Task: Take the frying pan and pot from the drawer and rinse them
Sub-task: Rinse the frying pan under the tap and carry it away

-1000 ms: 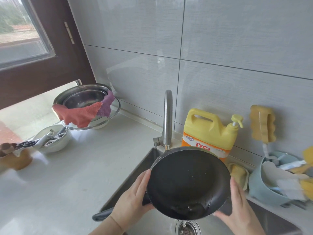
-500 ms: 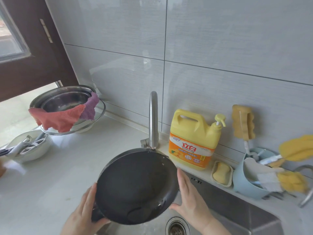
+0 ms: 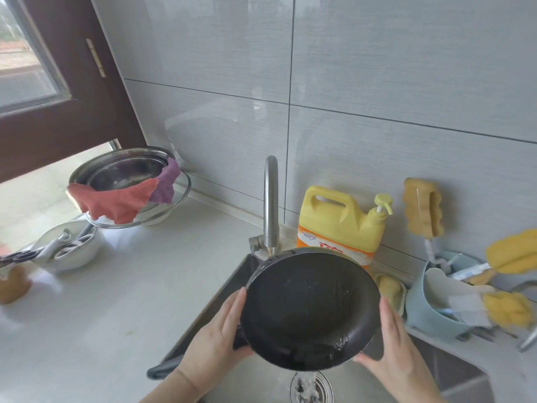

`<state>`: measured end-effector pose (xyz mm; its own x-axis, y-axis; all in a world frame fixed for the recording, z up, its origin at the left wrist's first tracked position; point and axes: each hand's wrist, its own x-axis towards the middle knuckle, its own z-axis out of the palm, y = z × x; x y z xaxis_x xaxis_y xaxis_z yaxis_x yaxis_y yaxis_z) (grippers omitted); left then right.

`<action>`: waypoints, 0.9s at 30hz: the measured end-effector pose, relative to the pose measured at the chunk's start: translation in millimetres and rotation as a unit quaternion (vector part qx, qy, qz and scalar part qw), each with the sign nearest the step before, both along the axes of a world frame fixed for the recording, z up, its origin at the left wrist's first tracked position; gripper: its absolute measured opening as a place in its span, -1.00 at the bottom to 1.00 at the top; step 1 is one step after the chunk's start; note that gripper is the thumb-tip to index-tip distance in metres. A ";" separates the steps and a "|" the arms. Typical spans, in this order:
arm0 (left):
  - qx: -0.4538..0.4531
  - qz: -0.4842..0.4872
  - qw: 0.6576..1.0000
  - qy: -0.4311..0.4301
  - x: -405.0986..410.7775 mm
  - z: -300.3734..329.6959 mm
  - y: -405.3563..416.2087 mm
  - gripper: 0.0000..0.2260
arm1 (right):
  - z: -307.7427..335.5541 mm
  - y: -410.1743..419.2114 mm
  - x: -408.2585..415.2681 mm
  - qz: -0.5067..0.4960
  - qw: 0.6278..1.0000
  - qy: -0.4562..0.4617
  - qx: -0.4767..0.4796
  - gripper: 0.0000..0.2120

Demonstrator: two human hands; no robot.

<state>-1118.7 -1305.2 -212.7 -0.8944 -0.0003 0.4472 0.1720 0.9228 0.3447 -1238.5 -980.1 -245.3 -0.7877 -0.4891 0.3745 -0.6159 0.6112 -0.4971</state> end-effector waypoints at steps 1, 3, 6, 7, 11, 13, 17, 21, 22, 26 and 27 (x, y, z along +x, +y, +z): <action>0.000 -0.007 1.000 0.003 -3.8 3.6 6.2 -0.19 | 1.9 5.1 1.0 -0.016 1.000 0.010 0.001 0.37; -0.003 -0.019 1.000 0.005 -10.5 9.3 16.8 -0.15 | 3.3 16.8 3.5 -0.055 0.998 0.011 0.011 0.50; -0.014 -0.035 0.999 0.018 -18.0 14.1 28.4 -0.12 | 10.4 33.4 9.4 -0.095 0.995 0.043 0.003 0.36; -0.016 -0.042 0.999 0.028 -19.8 15.4 31.9 -0.11 | 15.3 37.5 12.3 -0.109 0.993 0.053 0.004 0.30; -0.032 -0.066 0.995 0.070 -25.8 25.6 48.4 0.09 | 36.1 46.5 19.2 -0.157 0.985 0.064 0.003 0.38; -0.042 -0.075 0.992 0.095 -28.0 33.1 55.4 0.10 | 45.0 52.2 19.9 -0.157 0.982 0.105 0.005 0.20; -0.057 -0.084 0.986 0.134 -31.9 42.2 62.4 0.08 | 51.1 68.4 20.9 -0.145 0.980 0.135 -0.005 -0.08; -0.073 -0.085 0.976 0.185 -33.5 52.3 61.9 -0.06 | 75.1 66.1 18.8 -0.129 0.968 0.209 -0.044 -0.19; -0.076 -0.086 0.974 0.195 -34.0 55.3 61.0 -0.05 | 83.6 65.4 18.4 -0.134 0.964 0.225 -0.046 -0.20; -0.061 -0.082 0.976 0.194 -34.0 63.7 61.7 -0.03 | 105.3 62.8 17.0 -0.154 0.971 0.178 -0.050 -0.18; -0.054 -0.076 0.980 0.175 -32.7 64.2 63.1 -0.04 | 104.1 61.8 17.0 -0.144 0.976 0.157 -0.037 -0.15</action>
